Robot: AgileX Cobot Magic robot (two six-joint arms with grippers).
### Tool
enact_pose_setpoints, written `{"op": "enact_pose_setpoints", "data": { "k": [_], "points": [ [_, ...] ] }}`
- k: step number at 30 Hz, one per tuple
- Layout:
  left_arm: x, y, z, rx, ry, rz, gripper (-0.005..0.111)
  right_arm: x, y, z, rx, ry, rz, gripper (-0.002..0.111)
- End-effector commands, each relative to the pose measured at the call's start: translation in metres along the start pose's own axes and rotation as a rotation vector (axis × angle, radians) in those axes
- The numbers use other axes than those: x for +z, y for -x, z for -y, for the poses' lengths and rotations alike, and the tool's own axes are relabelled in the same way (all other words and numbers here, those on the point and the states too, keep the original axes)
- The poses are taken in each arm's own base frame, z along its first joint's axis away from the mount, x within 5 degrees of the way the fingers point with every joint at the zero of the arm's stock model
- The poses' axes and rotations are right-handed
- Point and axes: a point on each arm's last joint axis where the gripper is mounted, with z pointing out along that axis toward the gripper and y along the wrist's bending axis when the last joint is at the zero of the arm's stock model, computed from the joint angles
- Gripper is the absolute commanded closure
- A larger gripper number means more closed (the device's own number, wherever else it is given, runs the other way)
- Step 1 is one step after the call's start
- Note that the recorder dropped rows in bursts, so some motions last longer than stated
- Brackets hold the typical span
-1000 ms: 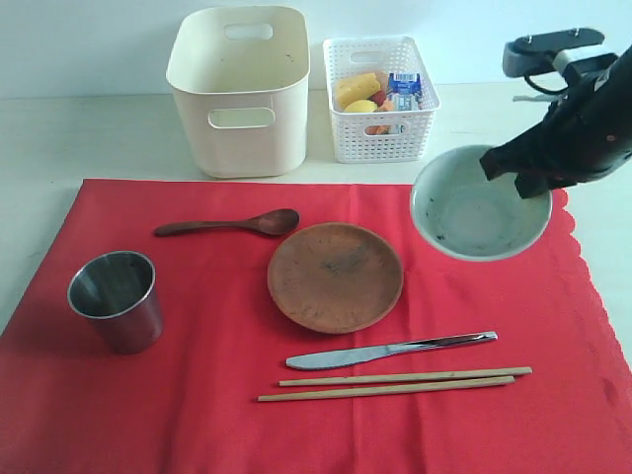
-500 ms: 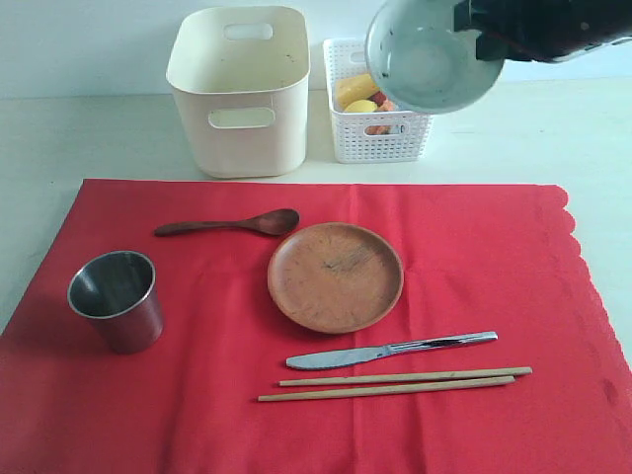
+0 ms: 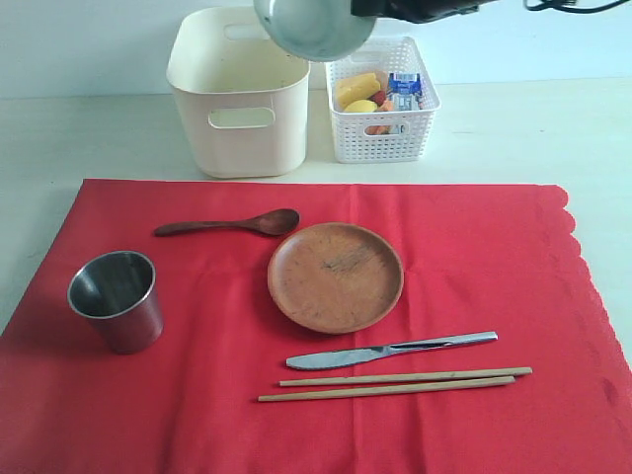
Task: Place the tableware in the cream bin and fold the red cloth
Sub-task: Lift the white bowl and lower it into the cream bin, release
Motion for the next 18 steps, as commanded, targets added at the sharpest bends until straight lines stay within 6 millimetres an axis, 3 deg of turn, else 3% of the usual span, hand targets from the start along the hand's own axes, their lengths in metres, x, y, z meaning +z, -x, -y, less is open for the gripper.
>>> {"op": "enact_pose_setpoints", "data": {
  "k": [1,7,11,18],
  "points": [
    [0.000,0.000,0.000,-0.005,-0.008,0.005,0.104,0.039,0.009,-0.011,-0.093,0.060,0.018,0.108],
    [0.000,0.000,0.000,-0.005,-0.008,0.005,0.104,0.069,0.009,0.003,-0.095,0.050,0.035,0.108],
    [0.000,0.000,0.000,-0.005,-0.008,0.005,0.104,0.075,0.007,0.010,-0.088,0.006,0.054,0.108],
    [0.000,0.000,0.000,-0.005,-0.008,0.005,0.104,0.077,0.006,0.004,-0.094,0.015,0.050,0.108]
  ]
}}
